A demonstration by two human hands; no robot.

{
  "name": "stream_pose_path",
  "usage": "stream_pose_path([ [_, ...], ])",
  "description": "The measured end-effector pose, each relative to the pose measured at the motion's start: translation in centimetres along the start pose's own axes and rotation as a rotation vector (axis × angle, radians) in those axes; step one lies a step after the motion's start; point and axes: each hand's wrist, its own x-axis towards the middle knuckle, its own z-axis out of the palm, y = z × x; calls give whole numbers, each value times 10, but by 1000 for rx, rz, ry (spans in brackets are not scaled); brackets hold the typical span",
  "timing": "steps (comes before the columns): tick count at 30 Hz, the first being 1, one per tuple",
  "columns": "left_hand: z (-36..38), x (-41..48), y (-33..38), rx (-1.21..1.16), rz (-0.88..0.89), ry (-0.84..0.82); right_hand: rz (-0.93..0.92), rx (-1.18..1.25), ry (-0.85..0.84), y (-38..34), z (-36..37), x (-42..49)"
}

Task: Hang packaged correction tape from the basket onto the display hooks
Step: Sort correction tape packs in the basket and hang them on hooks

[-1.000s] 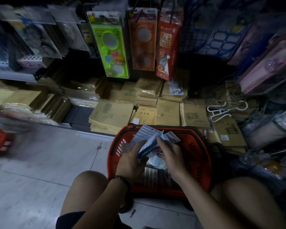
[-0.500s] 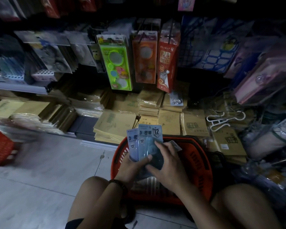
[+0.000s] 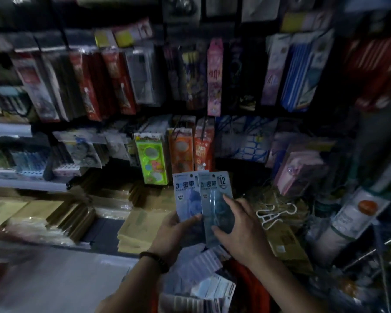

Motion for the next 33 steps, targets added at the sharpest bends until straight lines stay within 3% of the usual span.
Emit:
stream_pose_path([
  [6,61,10,97,97,180,-78,-89,-145,137,-24,-109,38],
  [12,121,25,174,19,226,-230,-154,-225,260,-39,-202,69],
  [26,249,82,317,282,600,-146,-107,-366,562,-33,-373,164],
  [33,287,115,359,307,658,-160,-50,-363,691,-21,-430,226],
])
